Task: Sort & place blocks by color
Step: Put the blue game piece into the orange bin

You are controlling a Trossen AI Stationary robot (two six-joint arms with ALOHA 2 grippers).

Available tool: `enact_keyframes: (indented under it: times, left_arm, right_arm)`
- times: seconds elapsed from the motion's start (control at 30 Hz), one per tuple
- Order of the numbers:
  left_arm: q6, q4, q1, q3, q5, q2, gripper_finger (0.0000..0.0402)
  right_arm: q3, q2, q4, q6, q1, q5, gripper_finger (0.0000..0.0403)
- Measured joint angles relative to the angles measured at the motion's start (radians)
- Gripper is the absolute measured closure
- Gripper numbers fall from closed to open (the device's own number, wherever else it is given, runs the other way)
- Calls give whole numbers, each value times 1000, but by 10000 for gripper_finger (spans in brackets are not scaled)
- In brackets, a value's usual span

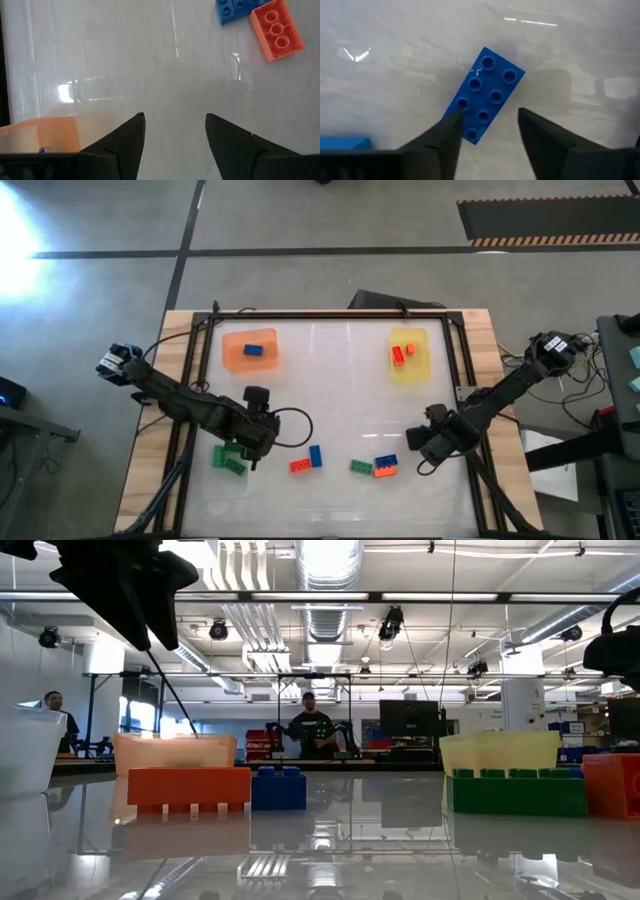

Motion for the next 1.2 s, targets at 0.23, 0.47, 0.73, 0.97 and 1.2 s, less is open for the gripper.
enact_keyframes:
  times: [0.23,0.47,0.73,0.97,1.2]
  left_arm:
    - [0,0,0,0,0,0,210]
    - [0,1,0,0,-6,0,210]
    - [1,4,0,-1,-9,0,210]
    - [62,9,0,3,-134,0,210]
    - [141,68,6,28,-181,0,210]
  right_arm:
    - [3,32,41,45,0,26,139]
    - [1,131,64,43,-2,57,116]
    - [7,157,65,-49,-15,31,151]
    - [9,158,46,-81,-22,43,222]
    - [6,146,-16,-115,-22,69,308]
